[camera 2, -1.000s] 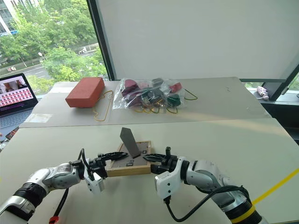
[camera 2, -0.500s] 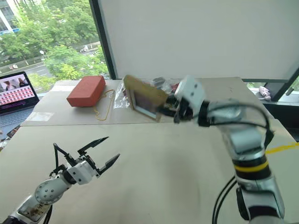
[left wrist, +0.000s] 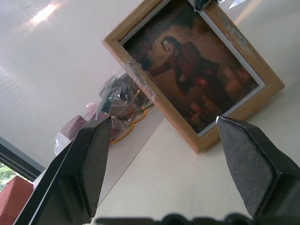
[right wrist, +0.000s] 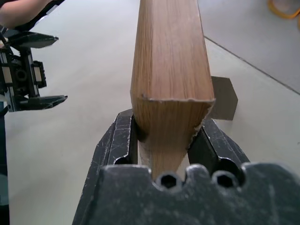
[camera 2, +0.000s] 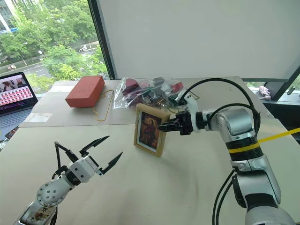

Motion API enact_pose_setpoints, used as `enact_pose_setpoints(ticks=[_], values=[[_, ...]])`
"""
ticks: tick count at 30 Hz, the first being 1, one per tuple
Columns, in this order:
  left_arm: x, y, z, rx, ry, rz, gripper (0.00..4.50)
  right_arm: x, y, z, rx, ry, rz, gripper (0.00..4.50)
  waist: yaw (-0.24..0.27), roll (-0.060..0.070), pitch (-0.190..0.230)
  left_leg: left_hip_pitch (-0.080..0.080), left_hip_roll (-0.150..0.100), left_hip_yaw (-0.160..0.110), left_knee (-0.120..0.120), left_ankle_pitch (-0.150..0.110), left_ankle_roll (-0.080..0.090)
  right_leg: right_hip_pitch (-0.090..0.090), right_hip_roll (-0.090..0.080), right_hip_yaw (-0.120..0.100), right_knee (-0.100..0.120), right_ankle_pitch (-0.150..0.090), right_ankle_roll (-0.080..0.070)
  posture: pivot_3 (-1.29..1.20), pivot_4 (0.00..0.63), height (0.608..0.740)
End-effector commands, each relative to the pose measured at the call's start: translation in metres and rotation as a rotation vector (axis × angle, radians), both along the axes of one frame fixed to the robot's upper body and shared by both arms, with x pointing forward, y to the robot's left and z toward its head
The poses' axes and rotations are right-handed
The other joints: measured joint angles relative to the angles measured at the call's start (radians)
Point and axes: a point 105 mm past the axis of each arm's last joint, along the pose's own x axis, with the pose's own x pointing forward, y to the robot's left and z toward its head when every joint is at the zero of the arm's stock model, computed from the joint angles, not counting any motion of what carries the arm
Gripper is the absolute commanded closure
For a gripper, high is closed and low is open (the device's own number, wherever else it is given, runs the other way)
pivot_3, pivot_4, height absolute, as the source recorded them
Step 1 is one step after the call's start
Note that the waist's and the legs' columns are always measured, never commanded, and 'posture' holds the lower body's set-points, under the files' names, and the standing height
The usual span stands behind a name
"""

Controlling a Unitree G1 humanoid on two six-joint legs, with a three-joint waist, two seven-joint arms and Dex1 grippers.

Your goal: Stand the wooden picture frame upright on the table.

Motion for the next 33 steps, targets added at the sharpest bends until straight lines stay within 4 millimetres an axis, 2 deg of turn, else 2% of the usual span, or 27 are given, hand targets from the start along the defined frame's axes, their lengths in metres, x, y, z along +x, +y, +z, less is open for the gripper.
enact_pose_setpoints(ticks=[1, 7, 12, 14, 16, 18, 20, 22, 24, 26, 28, 33], values=[[-0.003, -0.002, 0.010, 0.000, -0.040, -0.007, 0.57, 0.003, 0.000, -0.001, 0.010, 0.015, -0.001, 2.00, 0.000, 0.000, 0.000, 0.000, 0.000, 0.000, 0.000, 0.000, 0.000, 0.000, 0.000, 0.000, 0.000, 0.000, 0.000, 0.00, 0.150, 0.740], [-0.002, -0.001, 0.010, 0.005, -0.042, -0.008, 0.57, 0.003, -0.004, 0.008, 0.027, -0.006, -0.020, 0.01, 0.002, 0.000, 0.000, 0.000, 0.000, 0.000, 0.000, 0.000, 0.000, 0.000, 0.000, 0.000, 0.000, 0.000, 0.000, 0.00, 0.150, 0.740], [-0.002, 0.000, 0.008, 0.004, -0.029, -0.009, 0.57, -0.009, -0.024, 0.019, 0.039, -0.030, -0.047, 0.01, 0.006, 0.000, 0.000, -0.001, 0.000, 0.000, 0.000, 0.000, 0.000, 0.000, 0.000, 0.000, 0.000, 0.000, 0.000, 0.00, 0.150, 0.740], [-0.003, 0.002, 0.005, -0.017, 0.011, -0.013, 0.57, -0.025, -0.042, 0.021, 0.023, -0.038, -0.059, 0.01, 0.012, 0.000, 0.000, -0.001, 0.000, 0.000, 0.000, 0.000, 0.000, 0.000, 0.000, 0.000, 0.000, 0.000, 0.000, 0.00, 0.150, 0.740], [-0.003, 0.006, -0.001, -0.077, 0.102, -0.001, 0.57, -0.046, -0.057, 0.009, -0.076, -0.046, -0.057, 0.01, 0.022, 0.000, 0.000, -0.003, 0.000, -0.001, 0.000, -0.001, 0.001, 0.000, 0.000, -0.001, -0.001, 0.000, 0.000, 0.00, 0.150, 0.740], [-0.001, 0.009, -0.004, -0.145, 0.184, 0.025, 0.57, -0.064, -0.065, -0.003, -0.150, -0.042, -0.054, 0.01, 0.029, 0.000, 0.000, -0.003, 0.000, 0.000, 0.001, -0.003, 0.006, 0.000, 0.000, -0.001, -0.002, 0.000, 0.000, 0.00, 0.150, 0.740], [0.004, 0.016, -0.006, -0.260, 0.278, 0.094, 0.57, -0.076, -0.071, -0.014, -0.161, -0.023, -0.124, 0.01, 0.026, 0.000, 0.000, -0.003, 0.000, 0.000, 0.002, -0.004, 0.007, 0.000, 0.000, -0.001, -0.003, 0.000, 0.000, 0.00, 0.150, 0.740], [0.011, 0.022, -0.008, -0.392, 0.357, 0.183, 0.57, -0.070, -0.077, -0.030, -0.184, -0.095, -0.319, 0.01, 0.023, -0.001, 0.000, -0.002, 0.000, 0.000, 0.003, -0.004, 0.007, 0.001, 0.000, 0.000, -0.004, 0.000, 0.000, 0.00, 0.150, 0.740], [0.016, 0.024, -0.010, -0.450, 0.392, 0.248, 0.57, -0.054, -0.089, -0.039, -0.253, -0.259, -0.557, 0.01, 0.021, -0.002, 0.000, 0.000, 0.000, 0.000, 0.005, -0.004, 0.007, 0.002, 0.001, 0.000, -0.004, 0.000, 0.000, 0.00, 0.150, 0.740], [0.019, 0.023, -0.011, -0.489, 0.411, 0.293, 0.57, -0.045, -0.099, -0.038, -0.264, -0.431, -0.798, 0.01, 0.024, -0.002, 0.000, 0.000, 0.000, 0.000, 0.007, -0.004, 0.007, 0.003, 0.001, 0.001, -0.001, 0.000, 0.000, 0.00, 0.150, 0.740], [0.024, 0.024, -0.012, -0.524, 0.417, 0.338, 0.57, -0.046, -0.099, -0.032, -0.165, -0.544, -0.996, 0.01, 0.026, -0.001, 0.000, -0.001, -0.001, 0.000, 0.009, -0.004, 0.006, 0.002, 0.000, 0.001, 0.000, 0.000, 0.000, 0.00, 0.150, 0.740], [0.036, 0.026, -0.018, -0.562, 0.429, 0.418, 0.57, -0.057, -0.081, -0.053, -0.062, -0.640, -1.137, 0.01, 0.028, -0.001, -0.001, -0.001, -0.001, 0.000, 0.009, -0.003, 0.005, 0.001, 0.000, 0.001, 0.000, 0.000, 0.000, 0.00, 0.150, 0.740]])
